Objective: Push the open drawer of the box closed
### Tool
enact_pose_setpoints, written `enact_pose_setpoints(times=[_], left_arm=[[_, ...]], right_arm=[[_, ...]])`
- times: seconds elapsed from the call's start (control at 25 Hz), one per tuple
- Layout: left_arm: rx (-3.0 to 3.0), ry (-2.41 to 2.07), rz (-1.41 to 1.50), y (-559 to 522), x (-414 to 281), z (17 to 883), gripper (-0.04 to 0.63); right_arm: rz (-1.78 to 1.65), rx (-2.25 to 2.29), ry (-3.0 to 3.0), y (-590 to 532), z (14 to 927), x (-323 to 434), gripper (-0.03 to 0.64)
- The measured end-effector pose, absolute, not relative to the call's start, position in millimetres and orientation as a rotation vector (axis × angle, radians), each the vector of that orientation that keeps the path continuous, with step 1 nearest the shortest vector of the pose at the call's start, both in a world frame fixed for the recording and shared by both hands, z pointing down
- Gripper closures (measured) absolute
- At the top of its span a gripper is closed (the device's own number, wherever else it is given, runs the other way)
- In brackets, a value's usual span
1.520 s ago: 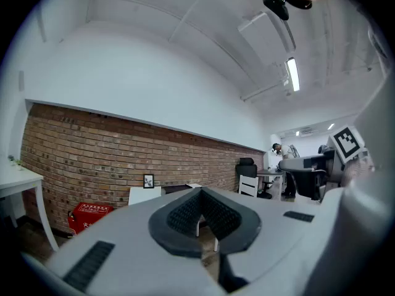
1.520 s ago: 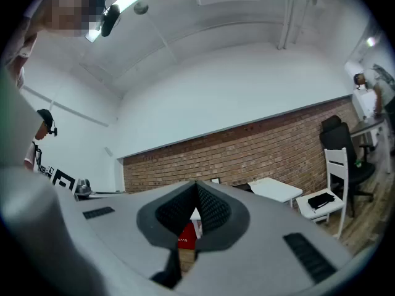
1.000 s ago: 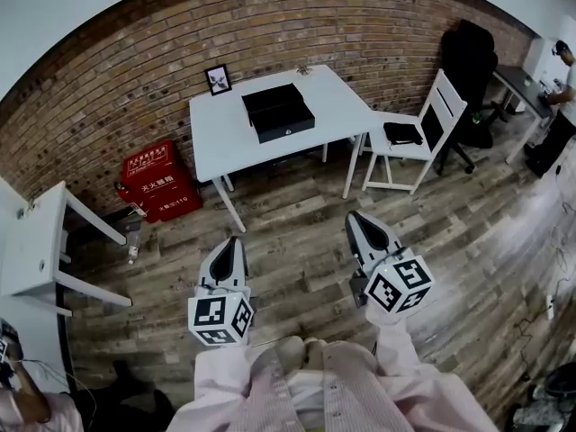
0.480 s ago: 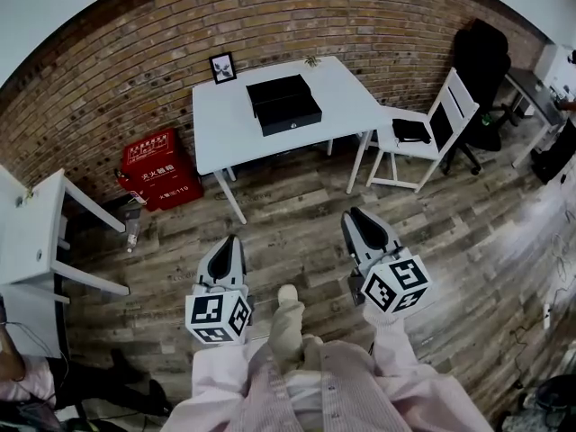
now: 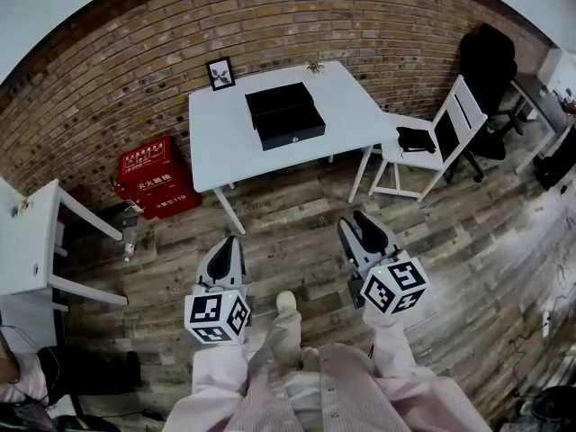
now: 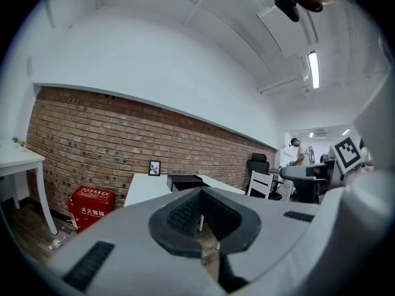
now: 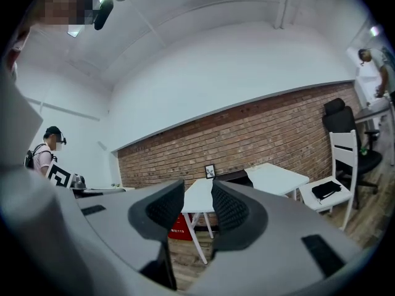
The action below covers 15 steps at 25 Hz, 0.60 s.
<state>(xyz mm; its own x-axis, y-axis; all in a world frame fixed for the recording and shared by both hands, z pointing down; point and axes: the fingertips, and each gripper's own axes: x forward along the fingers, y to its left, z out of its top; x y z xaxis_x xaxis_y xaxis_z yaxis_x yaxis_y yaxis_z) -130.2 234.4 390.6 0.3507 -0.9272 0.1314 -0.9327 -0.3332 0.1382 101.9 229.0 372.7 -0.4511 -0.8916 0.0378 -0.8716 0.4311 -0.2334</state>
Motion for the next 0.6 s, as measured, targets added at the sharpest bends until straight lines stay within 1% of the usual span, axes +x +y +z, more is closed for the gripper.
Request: enact_pose_setpoints(times=[0.12, 0.6], left_arm=[[2.417, -1.673, 0.047, 205.5, -130.6, 392.5, 0.600], [2.403, -1.624, 0.089, 97.9, -141.2, 398.5, 0.600]], right_arm=[[-0.346, -1.612, 2.585, 204.4, 375.9, 102.9, 0.476], [-0.397, -1.670, 2.575, 100.4, 384.2, 93.5, 0.476]])
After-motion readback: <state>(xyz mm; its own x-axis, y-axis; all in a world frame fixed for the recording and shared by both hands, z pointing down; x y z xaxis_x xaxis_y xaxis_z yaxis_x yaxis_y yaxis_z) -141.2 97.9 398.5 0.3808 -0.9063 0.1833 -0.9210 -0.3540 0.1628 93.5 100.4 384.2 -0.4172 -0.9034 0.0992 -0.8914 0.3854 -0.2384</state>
